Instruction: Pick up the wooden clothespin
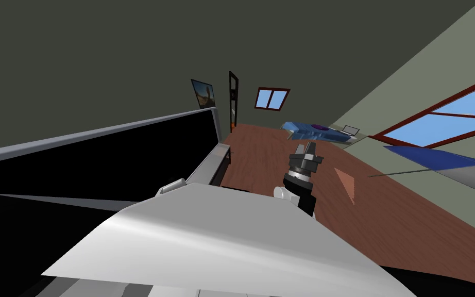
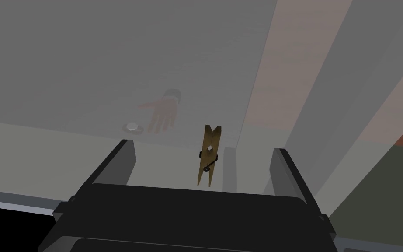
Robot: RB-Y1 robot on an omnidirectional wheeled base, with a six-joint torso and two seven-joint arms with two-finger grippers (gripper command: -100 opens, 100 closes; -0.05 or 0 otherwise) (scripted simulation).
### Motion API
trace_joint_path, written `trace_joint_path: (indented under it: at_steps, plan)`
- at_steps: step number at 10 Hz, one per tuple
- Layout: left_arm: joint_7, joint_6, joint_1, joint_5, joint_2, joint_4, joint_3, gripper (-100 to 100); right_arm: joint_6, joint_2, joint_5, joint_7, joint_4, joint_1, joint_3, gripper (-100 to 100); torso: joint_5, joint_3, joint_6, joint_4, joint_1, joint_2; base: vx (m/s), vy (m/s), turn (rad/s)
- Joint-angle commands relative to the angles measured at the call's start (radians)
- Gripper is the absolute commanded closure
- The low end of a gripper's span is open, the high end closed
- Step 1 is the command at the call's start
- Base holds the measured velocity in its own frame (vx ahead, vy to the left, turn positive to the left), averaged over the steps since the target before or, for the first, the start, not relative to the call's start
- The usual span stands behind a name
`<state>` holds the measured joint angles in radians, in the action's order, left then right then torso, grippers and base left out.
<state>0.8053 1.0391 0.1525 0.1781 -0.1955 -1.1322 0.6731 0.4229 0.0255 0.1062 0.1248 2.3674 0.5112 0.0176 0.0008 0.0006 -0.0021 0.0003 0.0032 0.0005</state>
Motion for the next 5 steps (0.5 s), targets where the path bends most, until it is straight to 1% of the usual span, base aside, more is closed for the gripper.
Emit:
trace_joint_path:
  at_steps: [1,2,3,5]
  plan:
    - [-0.038,-0.024,-0.021,-0.009,-0.009,0.04,-0.017,-100,0.0,0.0,0.0,0.0,0.0,0.0,0.0,0,0.0,0.0,0.0,0.0,0.0,0.0,-0.087,0.023,-0.092]
    - [-0.02,-0.015,-0.01,-0.006,-0.003,0.022,-0.01,-100,0.0,0.0,0.0,0.0,0.0,0.0,0.0,0,0.0,0.0,0.0,0.0,0.0,0.001,-0.044,0.014,-0.024]
    - [-0.025,-0.018,-0.011,-0.007,-0.003,0.024,-0.011,100,0.0,0.0,0.0,0.0,0.0,0.0,0.0,0,0.0,-0.001,0.0,0.0,0.0,-0.001,-0.007,0.002,0.004]
    - [-0.025,-0.018,-0.011,-0.007,-0.003,0.024,-0.011,100,0.0,0.0,0.0,0.0,0.0,0.0,0.0,0,0.0,-0.002,-0.001,-0.001,-0.001,-0.004,0.0,0.0,0.0]
